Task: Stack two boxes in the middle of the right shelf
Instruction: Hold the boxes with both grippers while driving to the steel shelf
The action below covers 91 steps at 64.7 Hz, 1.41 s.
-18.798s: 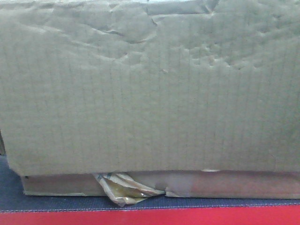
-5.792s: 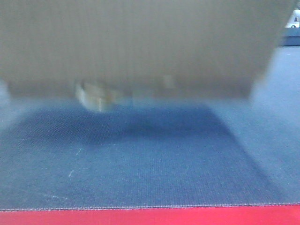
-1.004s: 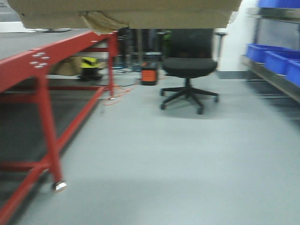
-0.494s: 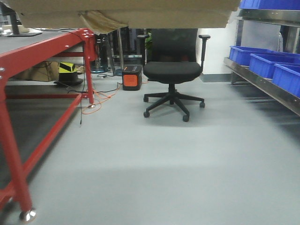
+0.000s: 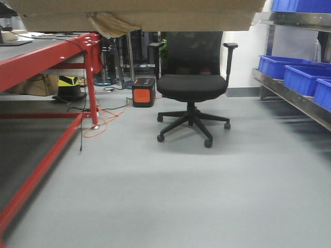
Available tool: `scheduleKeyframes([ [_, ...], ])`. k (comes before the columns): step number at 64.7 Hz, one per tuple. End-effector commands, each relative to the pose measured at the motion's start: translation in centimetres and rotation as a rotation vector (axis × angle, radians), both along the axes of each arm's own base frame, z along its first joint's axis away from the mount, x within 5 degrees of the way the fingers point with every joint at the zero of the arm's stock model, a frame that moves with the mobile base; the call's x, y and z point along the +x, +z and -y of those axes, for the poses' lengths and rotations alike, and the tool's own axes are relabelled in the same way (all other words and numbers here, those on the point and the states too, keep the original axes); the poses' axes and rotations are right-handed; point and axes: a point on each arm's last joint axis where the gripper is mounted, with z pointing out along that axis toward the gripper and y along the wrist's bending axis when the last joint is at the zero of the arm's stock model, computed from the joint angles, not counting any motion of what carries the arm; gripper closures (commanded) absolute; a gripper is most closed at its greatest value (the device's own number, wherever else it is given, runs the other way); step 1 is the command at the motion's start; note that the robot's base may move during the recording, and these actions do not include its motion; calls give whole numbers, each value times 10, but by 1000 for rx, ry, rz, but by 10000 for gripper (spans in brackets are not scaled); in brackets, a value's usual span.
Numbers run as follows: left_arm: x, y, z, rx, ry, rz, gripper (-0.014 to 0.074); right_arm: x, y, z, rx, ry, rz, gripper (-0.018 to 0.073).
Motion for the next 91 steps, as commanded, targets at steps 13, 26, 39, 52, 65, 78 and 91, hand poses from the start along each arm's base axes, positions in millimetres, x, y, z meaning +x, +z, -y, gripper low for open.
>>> scheduleKeyframes([
  [13, -3, 9, -7, 25, 31, 48, 708, -5, 15, 8, -34, -21, 88, 711],
  [26, -3, 9, -7, 26, 32, 49, 708, -5, 15, 8, -34, -21, 88, 711],
  [39, -3, 9, -7, 27, 32, 49, 708, -5, 15, 8, -34, -21, 88, 711],
  [52, -3, 9, -7, 27, 32, 49, 708, -5, 15, 8, -34, -21, 88, 711],
  [65, -3, 9, -7, 27, 32, 49, 708, -4, 14, 8, -34, -21, 89, 711],
  [78, -3, 9, -7, 27, 32, 49, 708, -4, 14, 8, -34, -21, 89, 711],
  [91, -3, 9, -7, 27, 32, 49, 708, -4, 14, 8, -33, -20, 90, 711],
])
